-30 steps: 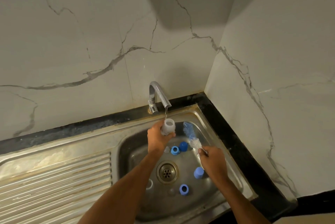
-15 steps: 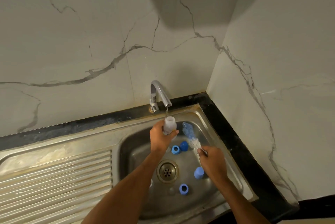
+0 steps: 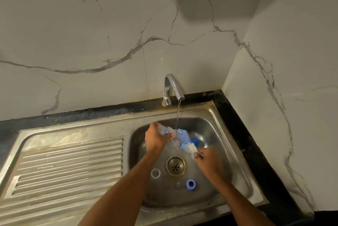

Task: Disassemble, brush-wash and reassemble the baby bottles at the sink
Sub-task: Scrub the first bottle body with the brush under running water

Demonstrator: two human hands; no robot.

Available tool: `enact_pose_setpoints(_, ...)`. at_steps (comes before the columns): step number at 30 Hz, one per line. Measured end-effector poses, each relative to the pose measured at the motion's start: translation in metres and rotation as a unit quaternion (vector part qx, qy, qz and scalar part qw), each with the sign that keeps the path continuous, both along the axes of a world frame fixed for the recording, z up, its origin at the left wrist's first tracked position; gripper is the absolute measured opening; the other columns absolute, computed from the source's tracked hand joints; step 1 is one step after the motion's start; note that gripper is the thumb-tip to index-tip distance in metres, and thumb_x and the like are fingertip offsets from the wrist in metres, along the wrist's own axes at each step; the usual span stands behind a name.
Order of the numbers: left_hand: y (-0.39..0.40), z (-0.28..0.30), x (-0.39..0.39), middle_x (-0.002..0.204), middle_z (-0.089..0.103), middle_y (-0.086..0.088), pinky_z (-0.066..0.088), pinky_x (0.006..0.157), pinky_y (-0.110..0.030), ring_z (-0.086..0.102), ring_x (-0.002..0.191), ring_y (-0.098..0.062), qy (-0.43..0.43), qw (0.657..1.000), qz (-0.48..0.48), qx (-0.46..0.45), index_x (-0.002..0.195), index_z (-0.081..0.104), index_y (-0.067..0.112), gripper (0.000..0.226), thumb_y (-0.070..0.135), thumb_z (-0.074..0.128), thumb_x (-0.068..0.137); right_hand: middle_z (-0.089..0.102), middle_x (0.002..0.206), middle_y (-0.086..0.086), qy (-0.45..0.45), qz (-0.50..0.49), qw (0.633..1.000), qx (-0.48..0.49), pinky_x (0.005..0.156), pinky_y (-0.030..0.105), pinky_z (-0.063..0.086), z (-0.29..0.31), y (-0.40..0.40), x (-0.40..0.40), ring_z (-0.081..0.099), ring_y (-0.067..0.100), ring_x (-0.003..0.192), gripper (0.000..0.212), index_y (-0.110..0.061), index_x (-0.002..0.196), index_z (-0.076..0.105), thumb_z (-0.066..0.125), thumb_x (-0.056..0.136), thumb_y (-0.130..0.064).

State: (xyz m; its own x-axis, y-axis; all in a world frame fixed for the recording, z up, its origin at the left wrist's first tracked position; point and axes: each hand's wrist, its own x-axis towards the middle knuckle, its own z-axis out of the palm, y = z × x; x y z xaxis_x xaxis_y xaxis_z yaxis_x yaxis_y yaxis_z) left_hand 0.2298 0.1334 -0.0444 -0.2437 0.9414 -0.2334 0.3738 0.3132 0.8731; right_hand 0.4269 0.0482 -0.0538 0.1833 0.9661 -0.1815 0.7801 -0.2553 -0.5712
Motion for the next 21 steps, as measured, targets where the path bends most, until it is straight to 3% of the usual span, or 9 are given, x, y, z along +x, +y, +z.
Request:
enact_pose_setpoints(3,-0.006,-0.004,-0.019,0.121,0.061,0.0,0.049,0.091,-0.027,0.059,0.109,-0.016,0.029,0.999,0.007,0.019,0.122,0.057,0.025,0.061,0.027,0.091,0.07,0.056,0.057,-0.003,-0.01,0.021,1.0,-0.008,0.053,0.024,0.048,0.0,0.003,-0.018,0.056,0.008,0.054,0.032,-0.018,0.064,0.055,0.06,0.094,-0.029)
enact_pose_setpoints(8,-0.014,0.001,-0.04,0.141,0.044,-0.003,0.041,0.108,-0.034,0.047,0.128,-0.021,0.073,0.996,-0.016,0.046,0.138,0.05,0.028,0.07,0.02,0.085,0.078,0.059,0.061,0.0,-0.029,0.03,0.999,-0.013,0.053,0.024,0.048,0.006,0.003,-0.047,0.057,0.012,0.056,0.032,-0.012,0.068,0.059,0.057,0.096,-0.028)
enact_pose_setpoints(14,-0.023,-0.002,-0.069,0.133,0.052,0.001,0.039,0.101,-0.026,0.049,0.124,-0.018,0.113,0.99,-0.028,0.079,0.131,0.05,0.027,0.066,0.023,0.086,0.075,0.051,0.057,-0.005,-0.021,0.022,1.0,-0.002,0.049,0.014,0.027,0.013,-0.006,-0.085,0.047,0.004,0.052,0.033,-0.017,0.065,0.053,0.056,0.097,-0.024)
enact_pose_setpoints(17,-0.031,0.0,-0.08,0.137,0.05,0.001,0.037,0.103,-0.026,0.047,0.127,-0.018,0.127,0.987,-0.041,0.091,0.136,0.05,0.028,0.068,0.026,0.085,0.078,0.05,0.056,-0.005,-0.017,0.014,1.0,0.0,0.051,0.016,0.031,0.015,-0.015,-0.1,0.048,0.005,0.052,0.037,-0.021,0.06,0.047,0.057,0.096,-0.022)
enact_pose_setpoints(21,-0.037,0.007,-0.1,0.142,0.046,0.002,0.045,0.109,-0.038,0.047,0.129,-0.018,0.1,0.988,-0.042,0.115,0.142,0.045,0.03,0.076,0.029,0.085,0.078,0.057,0.057,-0.002,-0.012,0.007,1.0,0.022,0.052,0.024,0.043,0.019,-0.019,-0.122,0.057,0.011,0.055,0.037,-0.022,0.059,0.051,0.059,0.095,-0.022)
